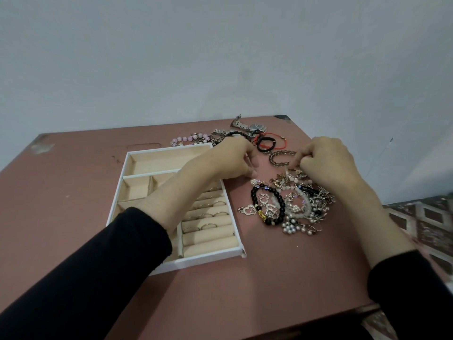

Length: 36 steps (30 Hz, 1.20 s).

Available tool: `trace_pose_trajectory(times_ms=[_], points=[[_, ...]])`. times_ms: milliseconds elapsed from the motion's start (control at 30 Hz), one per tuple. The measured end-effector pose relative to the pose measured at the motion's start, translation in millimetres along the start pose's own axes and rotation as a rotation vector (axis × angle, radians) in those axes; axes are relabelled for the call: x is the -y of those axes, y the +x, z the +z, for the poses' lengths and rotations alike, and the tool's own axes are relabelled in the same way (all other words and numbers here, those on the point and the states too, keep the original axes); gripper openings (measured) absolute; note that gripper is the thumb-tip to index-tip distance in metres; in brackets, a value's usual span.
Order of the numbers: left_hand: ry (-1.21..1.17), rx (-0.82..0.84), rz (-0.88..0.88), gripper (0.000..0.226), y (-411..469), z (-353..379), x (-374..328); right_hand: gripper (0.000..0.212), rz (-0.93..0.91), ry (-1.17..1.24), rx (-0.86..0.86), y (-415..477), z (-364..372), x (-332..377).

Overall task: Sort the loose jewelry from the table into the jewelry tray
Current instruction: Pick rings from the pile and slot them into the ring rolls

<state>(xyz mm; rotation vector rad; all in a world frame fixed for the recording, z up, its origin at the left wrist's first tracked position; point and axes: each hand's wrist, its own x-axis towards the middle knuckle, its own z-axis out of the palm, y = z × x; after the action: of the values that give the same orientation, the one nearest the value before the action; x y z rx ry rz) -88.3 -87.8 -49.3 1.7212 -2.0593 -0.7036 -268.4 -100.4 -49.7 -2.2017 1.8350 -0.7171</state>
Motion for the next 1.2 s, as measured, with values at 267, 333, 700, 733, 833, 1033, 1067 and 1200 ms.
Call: trace_pose_trajectory(times_ms=[267, 333, 700, 733, 833, 1033, 1067, 1200], points=[[-0.008, 0.002, -0.007, 0.017, -0.3, 0.1, -1.4, 0.047, -0.028, -0.036, 0.073, 2.6, 4.2, -2.0], [0.001, 0.004, -0.008, 0.017, -0.3, -0.2, -2.8, 0.038, -0.027, -0.03, 0.032, 1.9, 2.9, -2.5], [0.012, -0.004, 0.0, 0.017, -0.9, 0.7, -2.7, 0.046, -0.04, 0.011, 0.092, 1.1, 2.4, -2.7], [0.016, -0.007, 0.0, 0.018, -1.1, 0.7, -2.7, 0.049, -0.047, 0.013, 0.093, 1.5, 3.1, -2.9], [0.031, -0.01, -0.001, 0.018, -1.7, 0.9, -3.0, 0.045, -0.051, 0.04, 0.028, 1.7, 1.9, -4.4], [0.049, -0.012, 0.001, 0.019, -1.7, 1.2, -3.3, 0.049, -0.148, 0.185, 0.127, -1.6, -0.3, 0.8], [0.051, -0.013, 0.001, 0.019, -1.4, 1.3, -3.1, 0.051, -0.174, 0.172, 0.165, -3.0, -0.4, 2.6], [0.043, -0.013, -0.001, 0.018, -1.0, 1.2, -2.5, 0.056, -0.223, 0.08, 0.215, -3.0, -0.2, 4.6]])
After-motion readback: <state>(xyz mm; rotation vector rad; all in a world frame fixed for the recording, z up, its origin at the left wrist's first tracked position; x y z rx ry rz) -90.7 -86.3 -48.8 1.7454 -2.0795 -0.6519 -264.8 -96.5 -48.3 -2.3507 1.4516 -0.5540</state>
